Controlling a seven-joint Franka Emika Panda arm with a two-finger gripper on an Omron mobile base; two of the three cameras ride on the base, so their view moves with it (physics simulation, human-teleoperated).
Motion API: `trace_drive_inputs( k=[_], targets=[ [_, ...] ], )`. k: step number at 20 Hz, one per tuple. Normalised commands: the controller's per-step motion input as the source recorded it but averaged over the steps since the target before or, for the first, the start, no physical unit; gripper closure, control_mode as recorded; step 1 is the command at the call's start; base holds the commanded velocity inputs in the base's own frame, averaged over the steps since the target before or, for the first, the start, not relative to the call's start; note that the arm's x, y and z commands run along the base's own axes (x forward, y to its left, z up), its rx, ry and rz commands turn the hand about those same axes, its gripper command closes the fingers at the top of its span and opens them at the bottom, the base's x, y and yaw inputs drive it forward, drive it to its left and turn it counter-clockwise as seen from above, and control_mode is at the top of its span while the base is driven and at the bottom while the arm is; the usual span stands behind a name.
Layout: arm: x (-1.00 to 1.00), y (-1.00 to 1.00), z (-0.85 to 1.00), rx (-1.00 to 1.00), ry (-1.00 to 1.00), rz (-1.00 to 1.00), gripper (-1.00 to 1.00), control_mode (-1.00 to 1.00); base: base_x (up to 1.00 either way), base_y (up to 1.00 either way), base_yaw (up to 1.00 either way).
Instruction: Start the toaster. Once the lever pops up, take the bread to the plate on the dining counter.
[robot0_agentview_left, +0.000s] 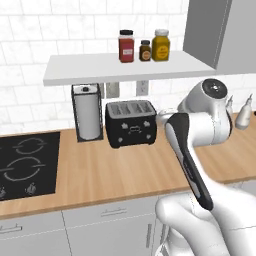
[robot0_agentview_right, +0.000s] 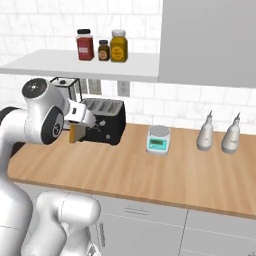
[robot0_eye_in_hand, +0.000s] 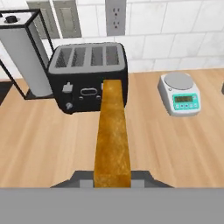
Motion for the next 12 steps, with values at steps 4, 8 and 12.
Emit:
trace_drive_inputs(
  k=[4,8,12],
  targets=[
    [0.00,0.00,0.00,0.00,0.00,0.00,1.00,1.00,-0.58,0.00,-0.07],
    [0.00,0.00,0.00,0.00,0.00,0.00,1.00,1.00,-0.95,0.00,-0.24],
    [0.00,0.00,0.00,0.00,0.00,0.00,1.00,1.00,-0.82,-0.11,-0.62]
  ],
)
